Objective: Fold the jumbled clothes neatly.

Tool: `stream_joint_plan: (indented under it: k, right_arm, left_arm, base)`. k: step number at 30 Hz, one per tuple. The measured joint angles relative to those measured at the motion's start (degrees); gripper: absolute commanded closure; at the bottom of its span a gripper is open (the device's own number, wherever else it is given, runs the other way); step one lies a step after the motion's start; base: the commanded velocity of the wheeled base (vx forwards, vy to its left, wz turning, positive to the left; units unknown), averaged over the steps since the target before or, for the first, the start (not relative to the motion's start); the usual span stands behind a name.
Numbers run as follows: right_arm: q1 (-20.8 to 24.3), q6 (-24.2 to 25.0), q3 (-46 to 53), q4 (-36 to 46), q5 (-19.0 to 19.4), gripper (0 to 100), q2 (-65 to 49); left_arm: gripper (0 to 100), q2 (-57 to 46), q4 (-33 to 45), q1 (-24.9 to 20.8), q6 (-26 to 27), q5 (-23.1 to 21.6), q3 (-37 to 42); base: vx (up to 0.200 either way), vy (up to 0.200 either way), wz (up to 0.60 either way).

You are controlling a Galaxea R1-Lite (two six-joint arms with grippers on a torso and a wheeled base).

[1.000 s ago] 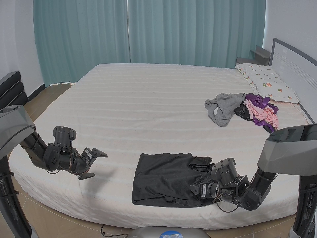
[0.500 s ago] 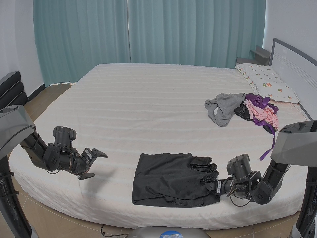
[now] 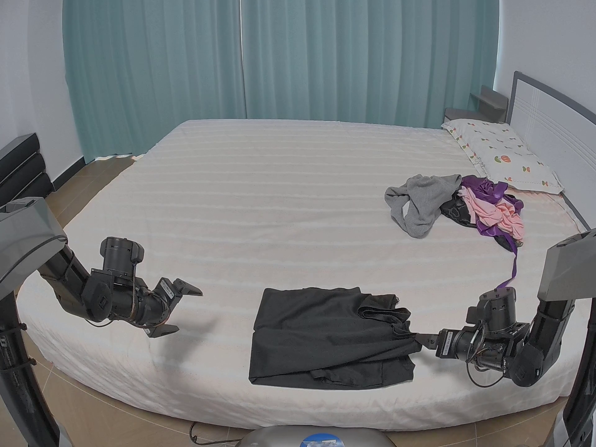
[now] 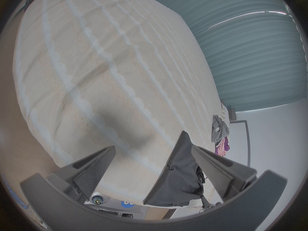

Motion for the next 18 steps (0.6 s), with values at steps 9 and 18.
stream_joint_plan:
  k: [9, 18]
  right_arm:
    - [3.61, 1.02, -2.56, -1.95, 0.02, 0, -2.73]
    - [7.41, 1.07, -6.03, -0.61, -0.17, 0, -4.13]
  left_arm:
    - [0, 0.27, 0.00, -0.22, 0.07, 0.23, 0.00]
    - [0, 0.35, 0.00, -0.22, 0.07, 0.26, 0.00]
  base:
    - [0.000, 0.000, 0.00]
    - [0.000, 0.000, 0.00]
